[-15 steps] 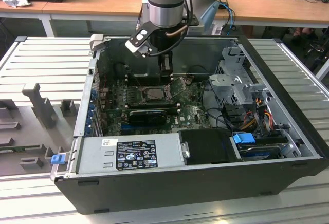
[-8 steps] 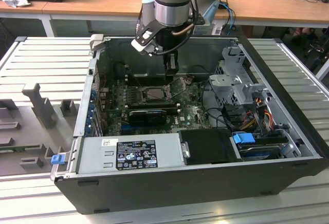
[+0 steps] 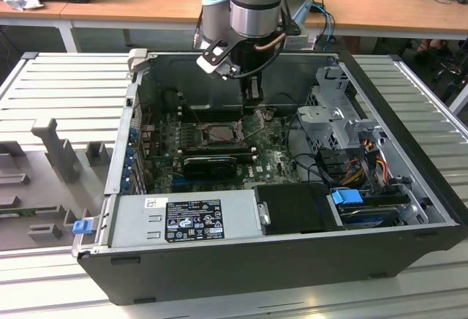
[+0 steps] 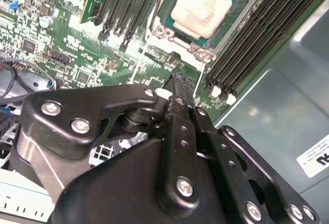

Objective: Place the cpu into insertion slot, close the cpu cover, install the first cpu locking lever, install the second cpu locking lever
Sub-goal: 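Close the cpu cover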

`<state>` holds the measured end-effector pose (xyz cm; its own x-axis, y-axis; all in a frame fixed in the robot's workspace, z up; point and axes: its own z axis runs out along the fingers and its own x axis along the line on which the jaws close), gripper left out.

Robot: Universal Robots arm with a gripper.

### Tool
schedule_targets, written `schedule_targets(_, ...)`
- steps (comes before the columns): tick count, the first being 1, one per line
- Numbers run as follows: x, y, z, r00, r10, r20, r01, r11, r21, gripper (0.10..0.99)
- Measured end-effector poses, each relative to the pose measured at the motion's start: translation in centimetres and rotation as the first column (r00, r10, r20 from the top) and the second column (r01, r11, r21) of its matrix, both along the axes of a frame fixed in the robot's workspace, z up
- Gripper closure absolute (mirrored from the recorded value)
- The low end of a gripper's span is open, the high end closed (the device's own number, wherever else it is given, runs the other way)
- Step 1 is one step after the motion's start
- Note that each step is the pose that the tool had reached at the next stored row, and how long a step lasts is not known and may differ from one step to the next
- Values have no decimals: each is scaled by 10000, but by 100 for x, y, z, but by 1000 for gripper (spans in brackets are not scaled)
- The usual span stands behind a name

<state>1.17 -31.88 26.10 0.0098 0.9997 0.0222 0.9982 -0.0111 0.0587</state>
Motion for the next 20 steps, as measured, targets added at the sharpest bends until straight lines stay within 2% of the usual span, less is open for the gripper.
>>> schedule_targets(5,137,0,0,10000,0,-1,0,10000,0,980)
schedule_targets(7,219,0,0,10000,-1,-6,1,10000,0,980)
schedule_targets(11,284,0,-1,10000,0,-16,0,10000,0,980)
schedule_targets(12,330,0,-5,10000,-1,-50,1,10000,0,980)
schedule_targets(13,386,0,-12,9999,2,-116,-2,10000,-1,980)
schedule_targets(16,477,0,-27,9998,14,-206,-14,10000,0,980)
schedule_targets(20,539,0,-60,9997,32,-230,-32,10000,-2,980)
